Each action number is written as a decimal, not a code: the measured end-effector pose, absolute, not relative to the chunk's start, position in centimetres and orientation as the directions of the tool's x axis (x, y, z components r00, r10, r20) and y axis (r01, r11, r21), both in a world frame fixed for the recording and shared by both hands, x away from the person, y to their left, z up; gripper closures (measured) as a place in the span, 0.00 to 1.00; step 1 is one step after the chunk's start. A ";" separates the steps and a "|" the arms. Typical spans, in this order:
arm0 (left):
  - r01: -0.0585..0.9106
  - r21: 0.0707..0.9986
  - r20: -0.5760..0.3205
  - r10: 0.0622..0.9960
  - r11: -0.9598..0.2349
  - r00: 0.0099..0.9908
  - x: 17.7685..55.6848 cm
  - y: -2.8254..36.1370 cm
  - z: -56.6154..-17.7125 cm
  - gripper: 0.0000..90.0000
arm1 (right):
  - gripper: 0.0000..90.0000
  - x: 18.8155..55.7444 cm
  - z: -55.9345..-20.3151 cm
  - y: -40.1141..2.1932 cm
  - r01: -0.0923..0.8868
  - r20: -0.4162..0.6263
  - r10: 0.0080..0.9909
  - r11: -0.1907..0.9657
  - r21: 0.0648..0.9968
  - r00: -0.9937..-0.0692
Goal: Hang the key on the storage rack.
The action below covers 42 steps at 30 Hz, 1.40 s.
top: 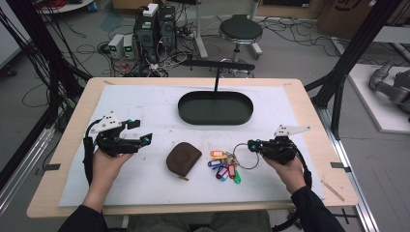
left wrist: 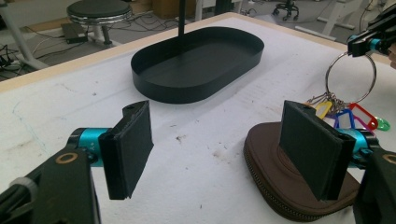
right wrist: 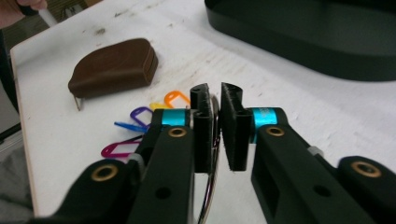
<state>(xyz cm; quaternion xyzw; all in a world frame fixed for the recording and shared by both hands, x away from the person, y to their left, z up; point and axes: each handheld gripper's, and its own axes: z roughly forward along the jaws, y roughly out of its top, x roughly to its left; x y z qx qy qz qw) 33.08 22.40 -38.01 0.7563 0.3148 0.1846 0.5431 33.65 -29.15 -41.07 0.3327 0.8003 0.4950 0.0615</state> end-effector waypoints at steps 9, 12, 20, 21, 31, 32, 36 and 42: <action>0.277 0.937 -0.065 0.676 -0.211 0.734 33.0 22.5 -38.0 0.29 | 0.92 33.7 -41.7 -28.9 0.508 0.254 0.582 0.326 0.797 -0.772; 0.277 0.938 -0.066 0.676 -0.209 0.734 33.0 22.5 -38.0 0.29 | 0.93 33.7 -41.8 -29.0 0.508 0.254 0.581 0.327 0.797 -0.773; 0.279 0.937 -0.066 0.677 -0.210 0.733 33.1 22.5 -38.1 0.29 | 0.97 33.6 -41.6 -29.4 0.514 0.264 0.576 0.327 0.793 -0.773; 0.278 0.937 -0.066 0.676 -0.210 0.734 33.1 22.5 -38.1 0.29 | 0.97 33.6 -41.6 -29.4 0.513 0.264 0.574 0.328 0.793 -0.775; 0.277 0.938 -0.067 0.674 -0.208 0.735 33.1 22.5 -38.0 0.29 | 0.98 33.6 -40.3 -29.1 0.477 0.241 0.563 0.320 0.818 -0.791; 0.276 0.938 -0.068 0.673 -0.207 0.736 33.0 22.5 -38.0 0.29 | 0.98 33.7 -40.2 -29.0 0.475 0.241 0.560 0.319 0.820 -0.793; 0.269 0.941 -0.065 0.669 -0.206 0.741 32.9 22.4 -37.9 0.29 | 0.98 33.9 -39.3 -28.8 0.457 0.232 0.550 0.315 0.832 -0.802; 0.260 0.944 -0.061 0.665 -0.205 0.744 32.7 22.6 -37.9 0.29 | 0.98 34.3 -37.8 -28.5 0.416 0.206 0.529 0.316 0.853 -0.823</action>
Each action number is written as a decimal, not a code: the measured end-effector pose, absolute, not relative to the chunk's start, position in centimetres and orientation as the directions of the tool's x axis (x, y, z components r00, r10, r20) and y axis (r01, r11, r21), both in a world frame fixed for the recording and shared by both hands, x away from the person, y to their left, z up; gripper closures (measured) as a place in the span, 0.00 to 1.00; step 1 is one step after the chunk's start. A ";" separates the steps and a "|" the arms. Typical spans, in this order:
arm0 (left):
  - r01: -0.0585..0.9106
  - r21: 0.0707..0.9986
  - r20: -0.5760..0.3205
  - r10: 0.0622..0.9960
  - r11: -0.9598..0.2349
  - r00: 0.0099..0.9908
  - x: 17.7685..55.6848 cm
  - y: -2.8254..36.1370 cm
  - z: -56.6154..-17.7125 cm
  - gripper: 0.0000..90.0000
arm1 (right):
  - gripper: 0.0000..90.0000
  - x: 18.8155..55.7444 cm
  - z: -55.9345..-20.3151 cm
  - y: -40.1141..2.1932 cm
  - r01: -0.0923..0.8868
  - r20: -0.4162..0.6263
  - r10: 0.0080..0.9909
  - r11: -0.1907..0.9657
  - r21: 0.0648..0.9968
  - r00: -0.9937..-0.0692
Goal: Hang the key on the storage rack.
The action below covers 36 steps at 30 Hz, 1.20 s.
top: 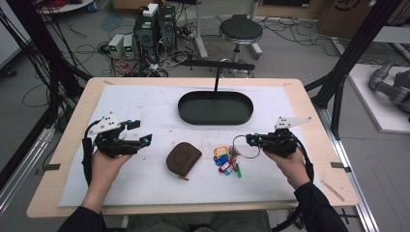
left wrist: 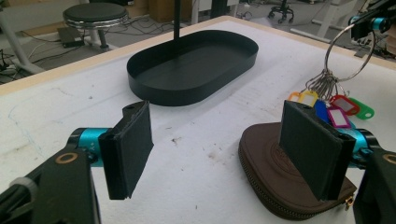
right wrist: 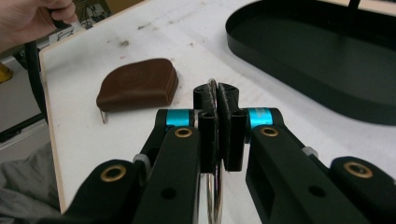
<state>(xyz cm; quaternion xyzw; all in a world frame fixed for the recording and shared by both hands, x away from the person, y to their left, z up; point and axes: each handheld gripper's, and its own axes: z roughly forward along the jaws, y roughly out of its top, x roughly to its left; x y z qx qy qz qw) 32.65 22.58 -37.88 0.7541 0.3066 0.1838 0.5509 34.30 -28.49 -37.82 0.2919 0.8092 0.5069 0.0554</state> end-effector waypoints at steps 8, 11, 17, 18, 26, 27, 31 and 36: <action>0.259 0.947 -0.069 0.667 -0.190 0.742 32.5 23.0 -37.9 0.29 | 0.98 34.8 -35.8 -28.6 0.367 0.178 0.504 0.305 0.879 -0.845; 0.258 0.947 -0.068 0.666 -0.191 0.743 32.5 23.0 -37.9 0.29 | 0.98 35.1 -35.0 -28.7 0.348 0.164 0.500 0.300 0.888 -0.851; 0.253 0.948 -0.064 0.664 -0.192 0.745 32.4 23.1 -37.9 0.29 | 0.98 35.7 -33.4 -28.8 0.316 0.133 0.493 0.311 0.896 -0.860; 0.254 0.948 -0.066 0.665 -0.190 0.744 32.4 23.1 -38.0 0.29 | 0.98 35.8 -33.1 -28.8 0.312 0.128 0.491 0.312 0.897 -0.862; 0.255 0.947 -0.065 0.664 -0.193 0.745 32.4 23.3 -38.1 0.29 | 0.98 37.2 -31.3 -28.9 0.280 0.101 0.484 0.315 0.907 -0.869; 0.255 0.948 -0.067 0.665 -0.190 0.744 32.4 23.2 -38.1 0.29 | 0.98 37.4 -31.1 -28.9 0.274 0.095 0.484 0.315 0.908 -0.870; 0.255 0.948 -0.068 0.664 -0.189 0.744 32.4 23.2 -38.1 0.29 | 0.98 38.1 -30.3 -29.0 0.265 0.084 0.491 0.312 0.913 -0.867; 0.257 0.948 -0.069 0.664 -0.190 0.745 32.4 23.3 -38.2 0.29 | 0.98 39.2 -29.2 -28.9 0.240 0.055 0.498 0.314 0.919 -0.865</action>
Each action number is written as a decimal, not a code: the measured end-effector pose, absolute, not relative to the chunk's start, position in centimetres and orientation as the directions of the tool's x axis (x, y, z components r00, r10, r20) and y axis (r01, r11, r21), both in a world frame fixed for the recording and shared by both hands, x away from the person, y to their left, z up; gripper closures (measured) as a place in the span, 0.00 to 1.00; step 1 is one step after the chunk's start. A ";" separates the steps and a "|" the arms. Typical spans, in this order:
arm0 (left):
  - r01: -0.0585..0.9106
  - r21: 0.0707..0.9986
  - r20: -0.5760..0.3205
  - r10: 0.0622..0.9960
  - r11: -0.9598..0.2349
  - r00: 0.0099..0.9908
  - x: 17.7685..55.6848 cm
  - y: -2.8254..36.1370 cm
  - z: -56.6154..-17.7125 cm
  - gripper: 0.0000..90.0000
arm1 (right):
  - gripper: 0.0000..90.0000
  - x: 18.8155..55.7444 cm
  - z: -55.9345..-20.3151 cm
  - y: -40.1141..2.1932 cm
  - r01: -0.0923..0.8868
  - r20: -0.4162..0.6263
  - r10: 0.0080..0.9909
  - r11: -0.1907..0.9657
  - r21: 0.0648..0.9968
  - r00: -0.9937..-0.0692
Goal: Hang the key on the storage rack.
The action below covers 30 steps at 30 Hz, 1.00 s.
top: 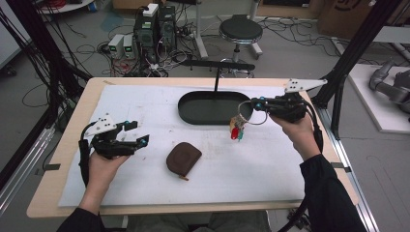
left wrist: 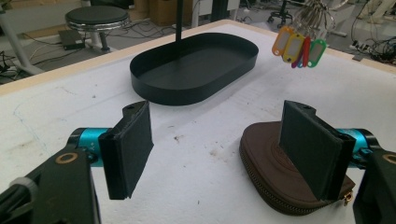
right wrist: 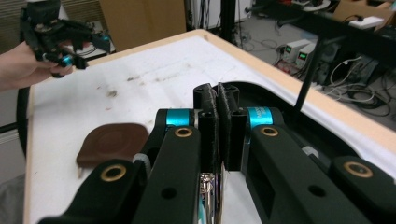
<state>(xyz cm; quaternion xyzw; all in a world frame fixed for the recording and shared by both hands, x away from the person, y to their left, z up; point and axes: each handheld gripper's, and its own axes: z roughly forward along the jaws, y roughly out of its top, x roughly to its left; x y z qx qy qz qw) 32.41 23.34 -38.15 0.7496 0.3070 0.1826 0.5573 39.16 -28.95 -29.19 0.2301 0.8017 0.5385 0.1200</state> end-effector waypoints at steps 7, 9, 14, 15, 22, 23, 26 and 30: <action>0.258 0.948 -0.072 0.665 -0.186 0.743 32.4 23.4 -38.2 0.29 | 0.98 40.8 -28.2 -28.8 0.232 0.041 0.520 0.307 0.923 -0.853; 0.258 0.948 -0.071 0.666 -0.186 0.743 32.4 23.5 -38.2 0.29 | 0.98 41.3 -28.0 -28.7 0.231 0.037 0.526 0.307 0.923 -0.849; 0.259 0.948 -0.074 0.668 -0.183 0.740 32.3 23.6 -38.3 0.29 | 0.98 42.6 -27.9 -28.6 0.237 0.035 0.546 0.304 0.923 -0.837; 0.260 0.948 -0.074 0.669 -0.183 0.740 32.3 23.6 -38.3 0.29 | 0.98 42.9 -27.9 -28.6 0.233 0.029 0.551 0.304 0.924 -0.834; 0.261 0.948 -0.074 0.669 -0.184 0.740 32.3 23.7 -38.4 0.29 | 0.98 44.7 -27.9 -28.1 0.241 0.021 0.584 0.301 0.923 -0.812; 0.262 0.948 -0.076 0.669 -0.182 0.739 32.3 23.7 -38.4 0.29 | 0.98 44.9 -27.9 -28.1 0.247 0.027 0.588 0.297 0.922 -0.809; 0.261 0.948 -0.073 0.670 -0.184 0.738 32.3 23.8 -38.4 0.29 | 0.98 45.7 -28.0 -28.0 0.257 0.032 0.600 0.294 0.920 -0.799; 0.258 0.950 -0.072 0.674 -0.179 0.735 32.2 24.0 -38.4 0.29 | 0.98 46.6 -27.8 -27.7 0.254 0.017 0.613 0.303 0.919 -0.790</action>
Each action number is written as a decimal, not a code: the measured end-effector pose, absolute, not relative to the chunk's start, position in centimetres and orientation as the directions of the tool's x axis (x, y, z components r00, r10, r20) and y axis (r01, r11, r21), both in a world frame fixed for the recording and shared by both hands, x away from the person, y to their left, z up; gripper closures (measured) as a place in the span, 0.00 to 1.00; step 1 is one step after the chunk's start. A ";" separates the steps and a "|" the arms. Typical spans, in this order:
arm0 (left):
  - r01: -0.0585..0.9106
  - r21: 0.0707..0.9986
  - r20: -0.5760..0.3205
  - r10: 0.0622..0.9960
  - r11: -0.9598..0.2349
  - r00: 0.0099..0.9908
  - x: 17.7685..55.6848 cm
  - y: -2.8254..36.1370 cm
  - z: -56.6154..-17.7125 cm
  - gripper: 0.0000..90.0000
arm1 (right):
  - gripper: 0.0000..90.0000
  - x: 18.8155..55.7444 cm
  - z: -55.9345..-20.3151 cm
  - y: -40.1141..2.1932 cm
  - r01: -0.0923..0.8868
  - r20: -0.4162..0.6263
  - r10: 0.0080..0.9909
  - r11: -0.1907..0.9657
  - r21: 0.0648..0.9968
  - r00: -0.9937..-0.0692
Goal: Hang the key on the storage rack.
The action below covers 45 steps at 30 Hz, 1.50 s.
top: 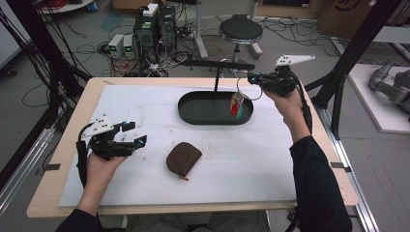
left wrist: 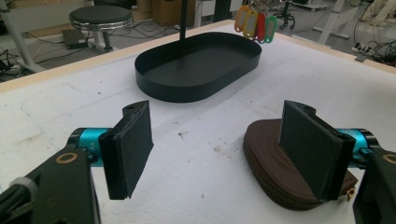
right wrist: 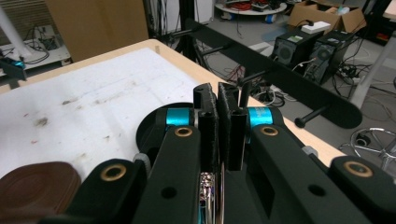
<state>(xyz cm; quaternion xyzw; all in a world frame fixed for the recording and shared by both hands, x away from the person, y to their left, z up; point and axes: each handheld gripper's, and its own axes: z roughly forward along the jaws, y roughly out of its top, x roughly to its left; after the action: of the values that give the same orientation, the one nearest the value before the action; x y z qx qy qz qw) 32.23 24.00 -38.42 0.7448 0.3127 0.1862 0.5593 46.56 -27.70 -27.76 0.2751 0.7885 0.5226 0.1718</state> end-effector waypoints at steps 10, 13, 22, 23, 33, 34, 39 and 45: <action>0.246 0.953 -0.067 0.670 -0.176 0.739 32.2 24.1 -38.4 0.29 | 0.98 48.5 -28.3 -28.2 0.293 0.035 0.663 0.283 0.913 -0.748; 0.246 0.953 -0.067 0.668 -0.177 0.741 32.2 24.1 -38.4 0.29 | 0.98 49.1 -28.7 -28.5 0.308 0.044 0.678 0.274 0.911 -0.734; 0.246 0.954 -0.068 0.674 -0.172 0.736 32.1 24.3 -38.5 0.29 | 0.98 50.1 -29.4 -28.3 0.315 0.049 0.696 0.260 0.913 -0.716; 0.246 0.954 -0.067 0.675 -0.173 0.735 32.1 24.3 -38.5 0.29 | 0.98 50.2 -29.4 -28.3 0.316 0.049 0.700 0.258 0.913 -0.712; 0.245 0.953 -0.064 0.675 -0.177 0.735 31.9 24.5 -38.6 0.29 | 0.98 51.1 -30.0 -28.1 0.345 0.068 0.746 0.223 0.912 -0.662; 0.247 0.953 -0.066 0.676 -0.176 0.734 31.8 24.5 -38.6 0.29 | 0.98 51.1 -30.0 -28.1 0.345 0.067 0.749 0.222 0.912 -0.659; 0.250 0.953 -0.069 0.677 -0.173 0.733 31.8 24.7 -38.7 0.29 | 0.98 51.3 -30.3 -28.3 0.364 0.070 0.770 0.218 0.906 -0.634; 0.249 0.952 -0.066 0.675 -0.178 0.735 31.8 24.6 -38.7 0.29 | 0.98 51.4 -30.4 -28.2 0.356 0.066 0.779 0.207 0.911 -0.624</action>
<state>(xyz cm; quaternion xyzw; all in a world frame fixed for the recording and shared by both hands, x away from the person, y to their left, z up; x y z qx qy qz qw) 31.81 24.62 -38.71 0.7435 0.3107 0.1903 0.5608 51.41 -28.17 -30.38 0.3792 0.7480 0.5025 0.2103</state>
